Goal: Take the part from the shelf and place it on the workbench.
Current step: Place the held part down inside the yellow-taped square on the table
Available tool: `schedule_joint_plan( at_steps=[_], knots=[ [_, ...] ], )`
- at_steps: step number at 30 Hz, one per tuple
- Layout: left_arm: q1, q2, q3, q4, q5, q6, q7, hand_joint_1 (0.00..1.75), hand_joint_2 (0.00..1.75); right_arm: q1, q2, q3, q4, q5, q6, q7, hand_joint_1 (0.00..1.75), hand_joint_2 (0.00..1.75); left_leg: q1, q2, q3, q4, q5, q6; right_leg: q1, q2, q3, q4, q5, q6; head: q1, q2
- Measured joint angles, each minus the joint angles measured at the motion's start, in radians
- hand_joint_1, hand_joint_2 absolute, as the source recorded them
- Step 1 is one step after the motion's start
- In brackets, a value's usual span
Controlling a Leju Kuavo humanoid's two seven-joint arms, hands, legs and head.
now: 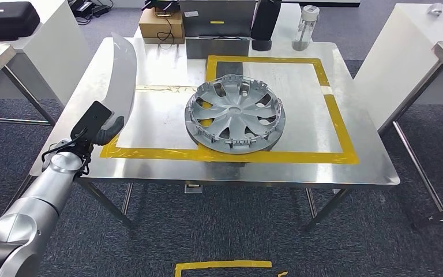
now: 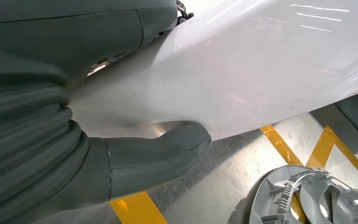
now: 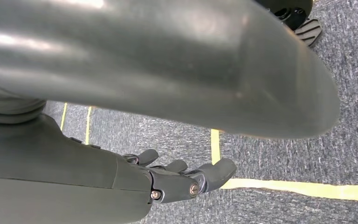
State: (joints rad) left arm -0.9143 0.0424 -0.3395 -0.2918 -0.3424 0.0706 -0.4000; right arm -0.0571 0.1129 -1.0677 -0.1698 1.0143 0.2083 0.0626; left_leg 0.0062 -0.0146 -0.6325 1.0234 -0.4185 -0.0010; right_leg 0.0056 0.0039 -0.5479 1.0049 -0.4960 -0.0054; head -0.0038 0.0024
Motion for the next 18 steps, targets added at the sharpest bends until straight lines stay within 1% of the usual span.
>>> schedule_joint_plan(
  at_steps=[6,9,10,13,18],
  knots=[
    [0.000,0.003,0.000,0.000,0.003,0.002,-0.004,1.75,1.75,0.000,0.000,0.000,0.000,0.000,-0.001,0.001,0.00,0.00,0.000,0.000,0.000,0.000,0.000,0.000,0.000,0.000,0.000,0.000,0.000,0.000,0.000,0.000],
    [0.000,0.003,0.000,0.000,0.001,0.010,0.002,0.44,1.75,0.000,0.000,0.000,0.000,0.000,-0.003,0.004,0.00,0.00,0.000,0.000,0.000,0.000,0.000,0.000,0.000,0.000,0.000,0.000,0.000,0.000,0.000,0.000],
    [0.000,0.003,0.000,0.000,0.000,0.016,0.006,0.00,1.31,0.000,0.000,-0.001,0.000,0.000,-0.004,0.005,0.00,0.00,0.000,0.000,0.000,0.000,0.000,0.000,0.000,0.000,0.000,0.000,0.000,0.000,0.000,0.000],
    [0.000,0.003,0.000,0.000,0.000,0.028,0.009,0.00,0.00,0.000,0.000,-0.001,0.000,-0.001,-0.009,0.005,0.00,0.00,0.000,0.000,0.000,0.000,0.000,0.000,0.000,0.000,0.000,0.000,0.000,0.000,0.000,0.000],
    [0.000,0.003,0.001,0.000,0.003,0.018,0.011,0.00,0.00,0.000,0.000,-0.002,0.000,-0.002,-0.012,0.000,0.00,0.00,0.000,0.000,0.000,0.000,0.000,0.000,0.000,0.000,0.000,0.000,0.000,0.000,0.000,0.000]
  ],
)
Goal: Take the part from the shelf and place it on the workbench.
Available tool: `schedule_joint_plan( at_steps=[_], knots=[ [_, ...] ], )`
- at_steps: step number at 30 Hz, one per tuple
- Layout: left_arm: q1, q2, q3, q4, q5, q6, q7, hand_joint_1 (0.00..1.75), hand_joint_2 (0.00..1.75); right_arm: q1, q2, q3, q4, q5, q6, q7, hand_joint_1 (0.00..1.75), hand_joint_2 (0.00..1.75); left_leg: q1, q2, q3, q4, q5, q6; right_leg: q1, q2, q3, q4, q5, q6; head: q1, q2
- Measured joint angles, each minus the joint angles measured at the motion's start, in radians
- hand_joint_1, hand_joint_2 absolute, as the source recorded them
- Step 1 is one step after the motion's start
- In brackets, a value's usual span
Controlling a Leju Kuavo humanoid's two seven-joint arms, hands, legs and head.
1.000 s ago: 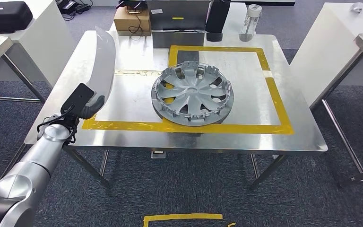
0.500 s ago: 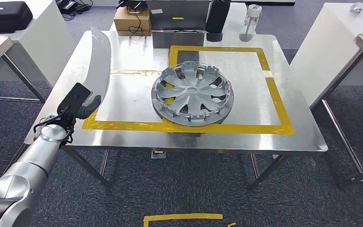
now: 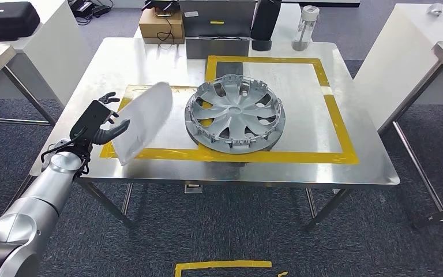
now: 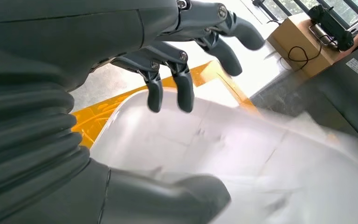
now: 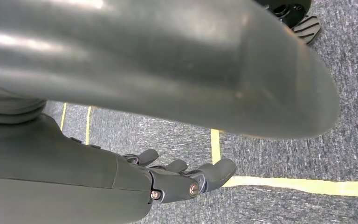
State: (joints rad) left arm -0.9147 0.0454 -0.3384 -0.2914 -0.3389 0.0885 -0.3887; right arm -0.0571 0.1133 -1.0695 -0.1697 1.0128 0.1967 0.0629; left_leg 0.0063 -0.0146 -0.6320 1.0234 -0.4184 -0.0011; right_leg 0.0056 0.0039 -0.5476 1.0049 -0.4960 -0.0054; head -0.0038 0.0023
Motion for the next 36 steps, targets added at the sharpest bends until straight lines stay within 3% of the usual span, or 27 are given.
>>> schedule_joint_plan(
  at_steps=[13,17,19,21,22,23,24,27,29,32,34,36],
  knots=[
    [-0.007,-0.001,0.011,-0.003,0.012,0.054,-0.032,0.00,0.00,0.000,0.001,-0.001,0.000,0.000,-0.002,-0.001,0.00,0.00,-0.001,0.000,0.000,0.001,-0.001,0.001,-0.001,0.000,0.001,-0.001,0.000,0.001,0.000,0.000],
    [-0.020,-0.005,0.017,-0.012,0.023,0.072,-0.061,0.00,0.00,-0.001,0.007,-0.001,0.000,0.002,-0.002,-0.002,0.00,0.00,0.002,0.001,0.006,-0.011,0.008,0.014,-0.004,-0.001,0.000,0.001,-0.001,0.014,0.000,0.000],
    [-0.027,-0.010,0.019,-0.017,0.023,0.073,-0.070,0.00,0.00,-0.001,0.008,-0.001,0.000,0.003,-0.002,-0.001,0.00,0.00,0.011,0.006,0.010,-0.024,0.017,0.019,-0.005,0.000,-0.029,0.068,-0.046,0.021,0.002,0.000],
    [-0.031,-0.015,0.019,-0.018,0.019,0.073,-0.071,0.00,0.00,-0.001,0.008,-0.001,0.000,0.003,-0.002,-0.001,0.00,0.00,0.014,0.010,0.008,-0.026,0.020,0.019,-0.014,0.000,-0.089,0.201,-0.112,0.030,0.004,0.000],
    [-0.030,-0.017,0.019,-0.018,0.015,0.073,-0.070,0.00,0.00,-0.001,0.008,-0.001,0.000,0.003,-0.002,-0.001,0.00,0.00,0.016,0.010,0.006,-0.024,0.022,0.016,-0.019,0.000,-0.115,0.257,-0.131,0.035,0.005,0.000],
    [-0.029,-0.020,0.019,-0.017,0.011,0.072,-0.068,0.00,0.00,-0.001,0.009,-0.001,0.000,0.003,-0.002,-0.001,0.00,0.00,0.019,0.011,0.002,-0.022,0.024,0.012,-0.025,0.000,-0.127,0.282,-0.132,0.041,0.005,0.000],
    [-0.029,-0.022,0.019,-0.017,0.007,0.072,-0.066,0.00,0.00,-0.001,0.009,-0.001,0.000,0.004,-0.002,-0.001,0.00,0.00,0.023,0.010,-0.002,-0.019,0.026,0.007,-0.030,0.000,-0.121,0.267,-0.115,0.046,0.005,0.000],
    [-0.029,-0.025,0.019,-0.019,0.001,0.072,-0.064,0.00,0.00,-0.003,0.011,-0.001,0.000,0.005,-0.002,-0.003,0.00,0.00,0.036,0.008,-0.021,0.000,0.030,-0.021,-0.046,0.002,-0.033,0.081,-0.030,0.064,0.007,0.000],
    [-0.029,-0.024,0.019,-0.022,0.002,0.073,-0.069,0.00,0.00,-0.004,0.015,-0.001,0.000,0.006,-0.002,-0.007,0.00,0.00,0.035,0.006,-0.029,0.005,0.036,-0.043,-0.045,0.006,-0.016,0.033,-0.012,0.052,0.008,0.000],
    [-0.027,-0.018,0.019,-0.025,0.001,0.075,-0.083,0.00,0.00,-0.006,0.016,-0.002,0.000,0.006,-0.002,-0.014,0.00,0.00,0.040,0.004,-0.032,-0.008,0.049,-0.068,-0.040,0.006,-0.033,0.041,0.007,0.014,0.006,0.000],
    [-0.026,-0.011,0.019,-0.025,0.000,0.074,-0.092,0.00,0.00,-0.006,0.017,-0.004,0.000,0.006,-0.002,-0.016,0.00,0.00,0.041,0.008,-0.057,0.044,0.002,-0.072,-0.038,0.004,-0.047,0.038,0.023,-0.006,0.003,0.000],
    [-0.022,-0.005,0.019,-0.027,0.002,0.068,-0.108,0.00,0.00,-0.005,0.017,-0.009,0.000,0.004,-0.003,-0.018,0.00,0.00,0.035,0.011,-0.106,0.181,-0.091,-0.067,-0.032,0.002,-0.064,0.039,0.037,-0.017,0.000,0.000]
  ],
)
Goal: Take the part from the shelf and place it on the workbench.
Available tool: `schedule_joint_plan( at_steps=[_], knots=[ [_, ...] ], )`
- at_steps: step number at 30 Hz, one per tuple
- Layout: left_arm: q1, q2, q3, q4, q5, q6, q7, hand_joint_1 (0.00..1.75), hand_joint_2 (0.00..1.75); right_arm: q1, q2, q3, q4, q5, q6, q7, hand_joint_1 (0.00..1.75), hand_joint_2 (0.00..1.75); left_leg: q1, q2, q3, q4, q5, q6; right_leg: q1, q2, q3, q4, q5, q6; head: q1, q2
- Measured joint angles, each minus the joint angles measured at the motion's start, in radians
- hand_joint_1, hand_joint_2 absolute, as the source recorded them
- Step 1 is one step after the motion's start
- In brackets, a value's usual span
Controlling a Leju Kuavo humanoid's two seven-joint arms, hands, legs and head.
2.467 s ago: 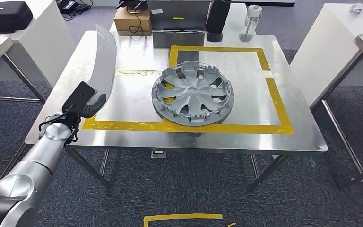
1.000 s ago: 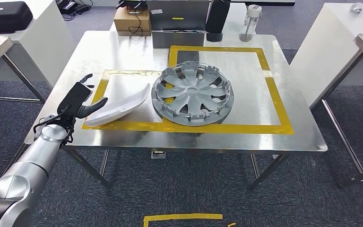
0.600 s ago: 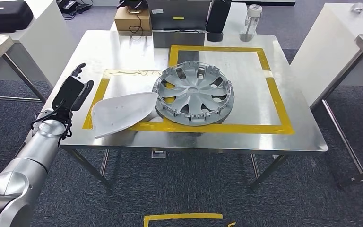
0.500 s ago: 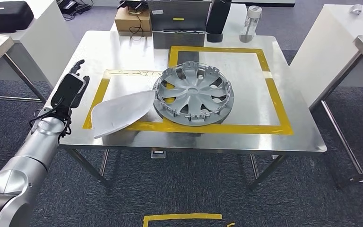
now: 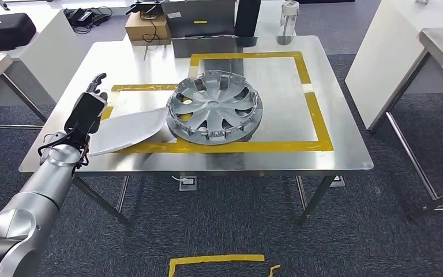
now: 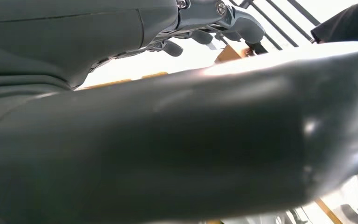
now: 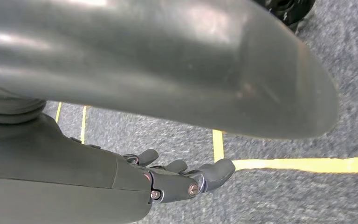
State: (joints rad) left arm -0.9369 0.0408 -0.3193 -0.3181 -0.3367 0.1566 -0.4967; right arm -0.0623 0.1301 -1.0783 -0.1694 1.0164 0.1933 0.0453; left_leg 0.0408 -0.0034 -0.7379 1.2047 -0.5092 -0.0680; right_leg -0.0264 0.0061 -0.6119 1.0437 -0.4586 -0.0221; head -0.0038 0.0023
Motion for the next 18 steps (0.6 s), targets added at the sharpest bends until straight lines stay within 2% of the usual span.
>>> schedule_joint_plan(
  at_steps=[1,2,3,4,6,7,8,11,12,13,15,16,17,18],
  knots=[
    [0.006,0.003,0.000,-0.002,0.002,-0.003,-0.012,0.00,0.00,0.001,0.000,-0.003,0.000,-0.002,-0.001,-0.002,0.00,0.00,-0.004,0.000,-0.019,0.068,-0.037,0.003,0.005,-0.001,-0.009,0.000,0.007,-0.003,-0.001,0.000],
    [0.015,0.008,0.000,-0.005,0.005,-0.006,-0.026,0.00,0.00,0.001,0.000,-0.007,0.000,-0.004,-0.001,-0.005,0.00,0.00,-0.009,0.000,-0.022,0.108,-0.057,0.008,0.010,-0.001,-0.019,0.000,0.014,-0.006,-0.001,0.000],
    [0.027,0.013,0.000,-0.009,0.007,-0.007,-0.040,0.00,0.00,0.002,0.000,-0.010,0.000,-0.007,0.000,-0.009,0.00,0.00,-0.014,0.000,-0.005,0.108,-0.060,0.016,0.015,-0.001,-0.028,0.001,0.022,-0.008,-0.001,0.000],
    [0.039,0.020,0.000,-0.014,0.008,-0.006,-0.055,0.00,0.00,0.003,0.000,-0.012,0.000,-0.008,0.000,-0.012,0.00,0.00,-0.020,0.000,0.034,0.063,-0.048,0.026,0.019,-0.001,-0.037,0.001,0.029,-0.009,-0.001,0.000],
    [0.061,0.036,0.000,-0.029,0.012,-0.002,-0.084,0.00,0.00,0.005,0.001,-0.016,0.000,-0.010,0.001,-0.011,0.00,0.00,-0.034,0.002,0.137,-0.079,-0.020,0.050,0.028,-0.001,-0.049,0.000,0.043,-0.008,0.000,0.000],
    [0.073,0.046,-0.001,-0.038,0.015,0.005,-0.099,0.00,0.00,0.007,0.001,-0.016,0.000,-0.010,0.000,-0.007,0.00,0.00,-0.040,0.004,0.170,-0.133,-0.011,0.059,0.029,-0.001,-0.052,0.000,0.049,-0.004,0.000,0.000],
    [0.086,0.056,-0.001,-0.046,0.017,0.019,-0.113,0.00,0.00,0.008,0.002,-0.017,0.000,-0.010,-0.001,-0.002,0.00,0.00,-0.046,0.005,0.185,-0.161,-0.006,0.065,0.029,-0.001,-0.053,-0.001,0.055,0.000,0.000,0.000],
    [0.154,0.085,-0.001,-0.069,0.019,0.091,-0.149,0.00,0.00,0.012,0.001,-0.019,0.000,-0.009,-0.003,0.009,0.00,0.00,-0.051,0.009,0.183,-0.178,0.018,0.078,0.023,0.000,-0.054,-0.008,0.068,0.019,-0.001,0.000],
    [0.185,0.092,-0.001,-0.079,0.021,0.117,-0.158,0.00,0.00,0.013,0.001,-0.021,0.000,-0.009,-0.003,0.011,0.00,0.00,-0.049,0.012,0.180,-0.186,0.030,0.085,0.023,0.001,-0.059,0.000,0.055,0.024,-0.001,0.000],
    [0.219,0.097,-0.002,-0.090,0.022,0.140,-0.166,0.00,0.00,0.015,0.001,-0.023,0.000,-0.009,-0.004,0.012,0.00,0.00,-0.045,0.014,0.175,-0.194,0.044,0.090,0.023,0.001,-0.069,0.024,0.025,0.028,0.000,0.000],
    [0.289,0.105,-0.002,-0.112,0.024,0.176,-0.174,0.00,0.00,0.016,0.001,-0.028,0.000,-0.009,-0.005,0.012,0.00,0.00,-0.041,0.015,0.153,-0.199,0.067,0.095,0.019,-0.001,-0.100,0.130,-0.072,0.036,0.003,0.000],
    [0.321,0.109,-0.002,-0.122,0.024,0.186,-0.175,0.00,0.00,0.017,0.001,-0.030,0.000,-0.009,-0.006,0.013,0.00,0.00,-0.041,0.015,0.138,-0.197,0.077,0.094,0.018,-0.001,-0.113,0.192,-0.112,0.040,0.004,0.000],
    [0.348,0.112,-0.002,-0.129,0.025,0.191,-0.172,0.00,0.00,0.017,0.001,-0.031,0.000,-0.009,-0.007,0.015,0.00,0.00,-0.041,0.015,0.123,-0.195,0.087,0.093,0.017,-0.002,-0.116,0.238,-0.132,0.043,0.004,0.000],
    [0.372,0.115,-0.002,-0.138,0.025,0.195,-0.166,0.00,0.00,0.016,0.001,-0.032,0.000,-0.008,-0.009,0.018,0.00,0.00,-0.040,0.015,0.107,-0.193,0.096,0.092,0.016,-0.002,-0.105,0.255,-0.130,0.044,0.004,0.000]
  ],
)
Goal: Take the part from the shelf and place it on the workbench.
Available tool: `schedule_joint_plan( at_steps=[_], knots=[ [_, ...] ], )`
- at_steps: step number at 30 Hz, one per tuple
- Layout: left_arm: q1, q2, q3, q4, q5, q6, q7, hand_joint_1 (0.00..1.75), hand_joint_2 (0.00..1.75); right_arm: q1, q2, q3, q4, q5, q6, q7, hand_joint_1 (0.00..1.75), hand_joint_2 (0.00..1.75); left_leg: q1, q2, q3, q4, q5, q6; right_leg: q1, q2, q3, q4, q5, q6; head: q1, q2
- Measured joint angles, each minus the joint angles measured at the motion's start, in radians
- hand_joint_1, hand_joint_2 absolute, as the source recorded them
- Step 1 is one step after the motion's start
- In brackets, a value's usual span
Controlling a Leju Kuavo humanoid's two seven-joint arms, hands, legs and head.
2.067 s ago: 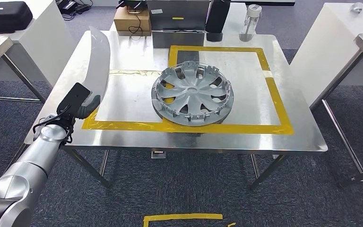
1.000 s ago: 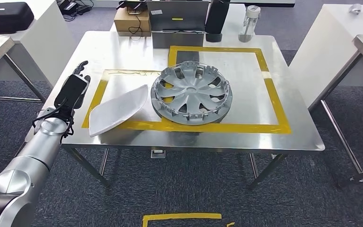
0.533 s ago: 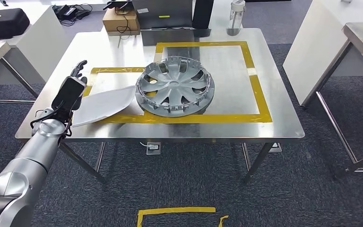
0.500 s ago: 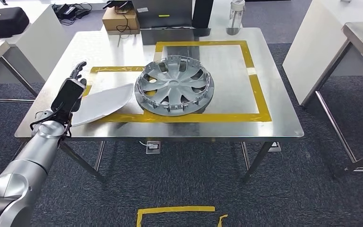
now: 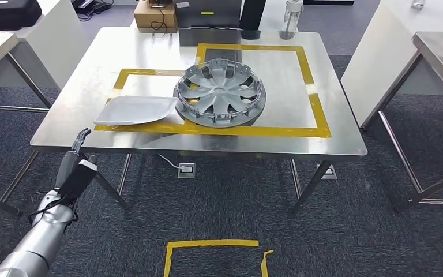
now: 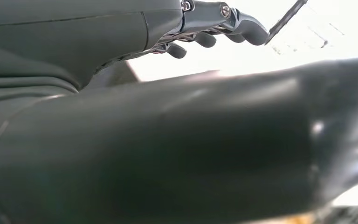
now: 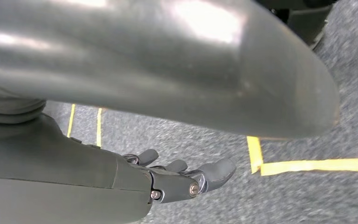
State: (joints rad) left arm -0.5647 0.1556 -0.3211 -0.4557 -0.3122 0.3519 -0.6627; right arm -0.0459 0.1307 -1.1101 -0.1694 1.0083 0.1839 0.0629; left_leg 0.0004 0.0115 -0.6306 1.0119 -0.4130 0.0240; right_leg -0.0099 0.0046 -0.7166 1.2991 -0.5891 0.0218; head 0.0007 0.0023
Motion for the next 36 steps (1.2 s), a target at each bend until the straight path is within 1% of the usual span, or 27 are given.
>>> schedule_joint_plan(
  at_steps=[1,2,3,5,6,8,9,10,11,13,14,15,16,18,20,21,23,24,25,27,28,29,30,31,33,35,36],
  knots=[
    [0.023,0.003,0.000,-0.010,0.000,0.006,0.008,0.00,0.00,0.000,-0.001,0.000,0.000,0.001,-0.002,0.001,0.00,0.00,0.000,0.000,-0.015,0.003,0.009,-0.003,0.000,0.000,0.029,-0.017,0.019,0.000,0.000,0.000],
    [0.047,0.007,0.000,-0.024,-0.001,0.016,0.015,0.00,0.00,-0.001,-0.002,0.000,0.000,0.003,-0.004,-0.002,0.00,0.00,0.001,0.000,-0.028,0.006,0.018,-0.006,0.000,0.000,0.076,-0.068,0.042,-0.002,0.000,0.000],
    [0.071,0.012,0.000,-0.042,-0.002,0.030,0.021,0.00,0.00,-0.003,-0.003,0.000,0.000,0.005,-0.005,-0.008,0.00,0.00,0.001,0.000,-0.039,0.010,0.026,-0.011,0.001,0.000,0.131,-0.140,0.048,-0.004,0.001,0.000],
    [0.116,0.023,0.000,-0.088,-0.006,0.056,0.032,0.00,0.00,-0.004,-0.005,0.000,0.000,0.010,-0.002,-0.021,0.00,0.00,0.001,0.001,-0.050,0.015,0.039,-0.023,0.006,0.003,0.206,-0.247,0.042,-0.016,0.000,0.000],
    [0.134,0.027,0.000,-0.113,-0.007,0.063,0.039,0.00,0.00,-0.004,-0.005,0.000,0.000,0.012,-0.001,-0.025,0.00,0.00,0.001,0.001,-0.050,0.014,0.046,-0.029,0.010,0.004,0.216,-0.270,0.033,-0.024,0.000,0.000],
    [0.162,0.033,0.001,-0.164,-0.011,0.066,0.057,0.00,0.00,-0.004,-0.006,0.000,0.000,0.016,-0.001,-0.029,0.00,0.00,0.004,0.000,-0.050,0.008,0.059,-0.042,0.012,0.002,0.208,-0.278,0.046,-0.041,0.003,0.000],
    [0.174,0.036,0.001,-0.186,-0.014,0.066,0.067,0.00,0.00,-0.005,-0.006,0.000,0.000,0.018,-0.002,-0.030,0.00,0.00,0.006,-0.002,-0.054,0.012,0.050,-0.048,0.011,-0.001,0.201,-0.280,0.056,-0.049,0.002,0.000],
    [0.185,0.040,0.002,-0.204,-0.017,0.065,0.073,0.00,0.00,-0.007,-0.006,0.000,0.000,0.019,-0.003,-0.031,0.00,0.00,0.007,-0.004,-0.064,0.031,0.020,-0.053,0.010,-0.003,0.193,-0.282,0.069,-0.056,0.001,0.000],
    [0.193,0.044,0.002,-0.219,-0.019,0.065,0.077,0.00,0.00,-0.007,-0.007,0.000,0.000,0.020,-0.004,-0.032,0.00,0.00,0.009,-0.006,-0.078,0.071,-0.028,-0.058,0.008,-0.005,0.182,-0.284,0.082,-0.062,-0.001,0.000],
    [0.205,0.048,0.002,-0.242,-0.021,0.065,0.081,0.00,0.00,-0.008,-0.008,0.000,0.000,0.020,-0.005,-0.034,0.00,0.00,0.011,-0.007,-0.109,0.195,-0.133,-0.068,0.008,-0.008,0.155,-0.283,0.104,-0.066,-0.005,0.000],
    [0.210,0.049,0.002,-0.250,-0.023,0.065,0.081,0.00,0.00,-0.007,-0.008,0.000,0.000,0.021,-0.004,-0.036,0.00,0.00,0.011,-0.007,-0.115,0.254,-0.158,-0.071,0.009,-0.009,0.142,-0.283,0.116,-0.065,-0.005,0.000],
    [0.216,0.050,0.002,-0.258,-0.024,0.065,0.082,0.00,0.00,-0.007,-0.009,0.000,0.000,0.021,-0.002,-0.040,0.00,0.00,0.011,-0.007,-0.109,0.290,-0.158,-0.073,0.009,-0.010,0.127,-0.282,0.127,-0.064,-0.005,0.000],
    [0.221,0.050,0.003,-0.265,-0.026,0.065,0.082,0.00,0.00,-0.007,-0.009,0.000,0.000,0.021,0.001,-0.045,0.00,0.00,0.012,-0.007,-0.087,0.295,-0.140,-0.073,0.009,-0.010,0.112,-0.281,0.139,-0.062,-0.005,0.000],
    [0.232,0.050,0.008,-0.287,-0.037,0.065,0.083,0.00,0.00,-0.008,-0.009,0.000,0.000,0.022,0.008,-0.058,0.00,0.00,0.012,-0.008,0.010,0.204,-0.103,-0.069,0.009,-0.010,0.085,-0.278,0.159,-0.055,-0.005,0.000],
    [0.244,0.049,0.015,-0.319,-0.058,0.065,0.088,0.00,0.00,-0.008,-0.009,0.000,0.000,0.024,0.012,-0.068,0.00,0.00,0.009,-0.009,0.120,0.064,-0.118,-0.058,0.011,-0.010,0.071,-0.273,0.176,-0.045,-0.004,0.000],
    [0.252,0.049,0.017,-0.332,-0.065,0.065,0.091,0.00,0.00,-0.008,-0.009,0.000,0.000,0.025,0.012,-0.068,0.00,0.00,0.007,-0.010,0.149,0.020,-0.132,-0.052,0.011,-0.011,0.069,-0.272,0.183,-0.039,-0.005,0.000],
    [0.271,0.043,0.024,-0.342,-0.065,0.059,0.104,0.00,0.00,-0.007,-0.009,-0.001,0.000,0.025,0.011,-0.057,0.00,0.00,0.003,-0.009,0.151,-0.001,-0.132,-0.034,0.008,-0.010,0.067,-0.275,0.198,-0.027,-0.005,0.000],
    [0.283,0.037,0.030,-0.341,-0.058,0.054,0.112,0.00,0.00,-0.007,-0.009,-0.001,0.000,0.025,0.009,-0.048,0.00,0.00,0.003,-0.006,0.144,-0.003,-0.125,-0.025,0.005,-0.008,0.064,-0.270,0.191,-0.020,-0.005,0.000],
    [0.294,0.028,0.038,-0.336,-0.049,0.049,0.123,0.00,0.00,-0.006,-0.009,-0.002,0.000,0.024,0.007,-0.037,0.00,0.00,0.003,-0.004,0.135,-0.004,-0.116,-0.015,0.004,-0.006,0.057,-0.253,0.167,-0.014,-0.004,0.000],
    [0.311,0.002,0.059,-0.298,-0.029,0.045,0.154,0.00,0.00,-0.005,-0.008,-0.004,0.000,0.020,0.004,-0.020,0.00,0.00,0.004,-0.002,0.111,-0.005,-0.094,0.000,0.002,-0.004,0.031,-0.166,0.071,-0.005,-0.001,0.000],
    [0.316,-0.011,0.071,-0.260,-0.027,0.052,0.183,0.00,0.00,-0.006,-0.008,-0.006,0.000,0.018,0.002,-0.014,0.00,0.00,0.003,-0.002,0.097,-0.004,-0.082,0.002,0.002,-0.004,0.017,-0.104,0.022,-0.003,0.001,0.000],
    [0.322,-0.023,0.081,-0.210,-0.033,0.063,0.231,0.00,0.00,-0.006,-0.007,-0.008,0.000,0.017,0.002,-0.010,0.00,0.00,0.003,-0.001,0.083,-0.003,-0.071,0.002,0.002,-0.004,0.008,-0.045,-0.006,-0.001,0.001,0.000],
    [0.331,-0.032,0.088,-0.150,-0.043,0.070,0.308,0.00,0.00,-0.006,-0.007,-0.009,0.000,0.017,0.001,-0.007,0.00,0.00,0.002,0.000,0.069,-0.001,-0.060,0.001,0.002,-0.004,0.009,-0.005,-0.008,0.000,0.002,0.000],
    [0.345,-0.037,0.095,-0.091,-0.050,0.066,0.402,0.00,0.00,-0.007,-0.007,-0.009,0.000,0.018,0.002,-0.004,0.00,0.00,0.001,0.002,0.056,0.002,-0.051,-0.001,0.002,-0.004,0.025,0.004,0.013,-0.001,0.002,0.000],
    [0.393,-0.041,0.117,0.016,-0.019,0.018,0.616,0.00,0.00,-0.007,-0.009,-0.009,0.000,0.020,0.008,-0.004,0.00,0.00,0.002,0.012,0.033,0.012,-0.039,-0.008,0.003,-0.003,0.107,-0.077,0.067,-0.005,0.002,0.000],
    [0.449,-0.046,0.170,0.092,0.086,-0.011,0.817,0.00,0.00,-0.005,-0.010,-0.010,0.000,0.019,0.011,-0.012,0.00,0.00,0.003,0.021,0.017,0.022,-0.029,-0.018,0.007,0.002,0.205,-0.217,0.059,-0.014,0.002,0.000],
    [0.472,-0.051,0.208,0.120,0.151,-0.001,0.898,0.00,0.00,-0.004,-0.011,-0.011,0.000,0.017,0.009,-0.015,0.00,0.00,0.003,0.023,0.012,0.025,-0.023,-0.023,0.010,0.003,0.233,-0.264,0.044,-0.020,0.002,0.000]
  ],
)
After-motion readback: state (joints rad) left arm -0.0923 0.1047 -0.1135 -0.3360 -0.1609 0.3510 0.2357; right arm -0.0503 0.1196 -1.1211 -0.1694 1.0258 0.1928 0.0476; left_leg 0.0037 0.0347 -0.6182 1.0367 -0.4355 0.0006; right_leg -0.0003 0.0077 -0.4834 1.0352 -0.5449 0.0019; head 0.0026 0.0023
